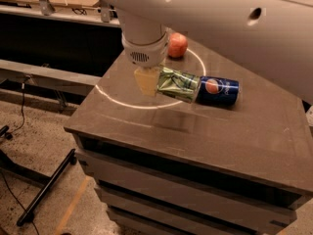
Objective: Knock green can over
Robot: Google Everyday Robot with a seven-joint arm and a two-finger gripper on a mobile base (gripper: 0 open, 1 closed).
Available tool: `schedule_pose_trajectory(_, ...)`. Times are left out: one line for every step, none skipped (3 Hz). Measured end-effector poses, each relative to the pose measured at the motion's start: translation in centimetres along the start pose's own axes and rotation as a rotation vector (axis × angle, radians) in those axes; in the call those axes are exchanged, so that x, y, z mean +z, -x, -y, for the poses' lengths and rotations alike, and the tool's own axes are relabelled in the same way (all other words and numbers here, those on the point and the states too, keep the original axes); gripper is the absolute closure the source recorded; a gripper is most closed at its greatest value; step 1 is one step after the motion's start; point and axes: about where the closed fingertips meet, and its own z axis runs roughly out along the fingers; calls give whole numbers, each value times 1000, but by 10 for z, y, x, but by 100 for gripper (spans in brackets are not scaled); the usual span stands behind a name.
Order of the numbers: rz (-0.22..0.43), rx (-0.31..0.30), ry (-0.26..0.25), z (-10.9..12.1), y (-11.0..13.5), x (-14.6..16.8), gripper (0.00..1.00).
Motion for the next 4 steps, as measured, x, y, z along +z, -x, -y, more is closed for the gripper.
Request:
schedule_pose_trajectory(13, 17, 67, -9, -5, 18, 100)
schedule_pose_trajectory(38, 37, 137, -31, -6, 27, 100)
schedule_pose_trajectory(56, 34, 187, -54, 1, 36, 78)
schedule_pose_trajectory(55, 33, 185, -53, 1, 37, 53)
